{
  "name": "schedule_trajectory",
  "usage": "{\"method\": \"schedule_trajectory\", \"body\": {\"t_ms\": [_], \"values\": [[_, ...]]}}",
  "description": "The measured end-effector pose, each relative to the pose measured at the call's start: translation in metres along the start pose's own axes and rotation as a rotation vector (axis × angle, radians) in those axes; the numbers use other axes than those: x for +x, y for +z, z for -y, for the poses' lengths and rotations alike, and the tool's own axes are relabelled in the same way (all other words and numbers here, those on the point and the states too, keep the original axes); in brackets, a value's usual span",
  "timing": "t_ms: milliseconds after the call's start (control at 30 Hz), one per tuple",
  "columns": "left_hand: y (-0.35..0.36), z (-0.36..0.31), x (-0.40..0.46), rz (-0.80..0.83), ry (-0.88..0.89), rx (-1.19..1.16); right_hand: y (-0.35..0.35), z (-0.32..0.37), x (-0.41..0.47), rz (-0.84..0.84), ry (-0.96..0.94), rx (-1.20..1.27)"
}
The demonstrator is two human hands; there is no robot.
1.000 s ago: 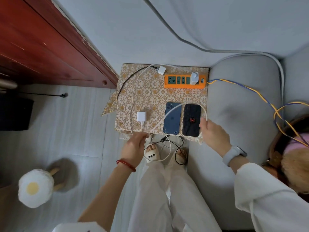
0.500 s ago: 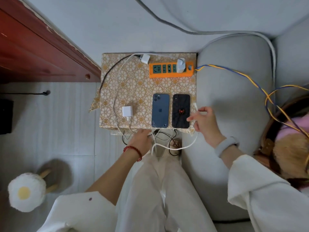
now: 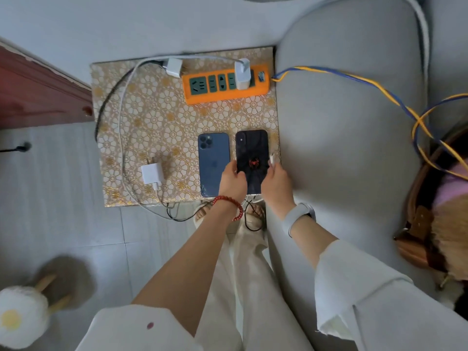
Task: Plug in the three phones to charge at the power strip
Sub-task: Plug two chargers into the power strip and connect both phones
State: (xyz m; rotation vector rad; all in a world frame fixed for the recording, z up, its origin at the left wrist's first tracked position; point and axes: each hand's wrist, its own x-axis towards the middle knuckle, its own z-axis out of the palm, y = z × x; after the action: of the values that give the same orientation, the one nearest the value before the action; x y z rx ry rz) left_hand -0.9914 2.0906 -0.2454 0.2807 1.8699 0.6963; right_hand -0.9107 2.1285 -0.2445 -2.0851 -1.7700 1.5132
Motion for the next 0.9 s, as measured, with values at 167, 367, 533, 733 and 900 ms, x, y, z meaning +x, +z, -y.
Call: {"method": "schedule_trajectory", "body": {"t_ms": [167, 367, 533, 733, 900], "values": [[-0.009, 0.000, 0.006, 0.025, -0.104, -0.152, -0.010, -0.003, 0.000, -0.019, 0.023, 0.094], [-0.025, -0.014, -0.007, 0.050, -0.100, -0.244, -0.029, 0.014, -0.016, 0.003, -0.025, 0.252], [-0.045, -0.020, -0.020, 0.004, -0.166, -0.674, -0.043, 0.030, -0.058, 0.061, -0.115, 0.279], [-0.064, -0.036, -0.031, -0.079, -0.131, -0.823, -0.026, 0.030, -0.081, 0.141, -0.177, 0.184], [-0.068, -0.042, -0.036, -0.065, -0.082, -0.809, -0.023, 0.044, -0.083, 0.081, -0.205, 0.195]]}}
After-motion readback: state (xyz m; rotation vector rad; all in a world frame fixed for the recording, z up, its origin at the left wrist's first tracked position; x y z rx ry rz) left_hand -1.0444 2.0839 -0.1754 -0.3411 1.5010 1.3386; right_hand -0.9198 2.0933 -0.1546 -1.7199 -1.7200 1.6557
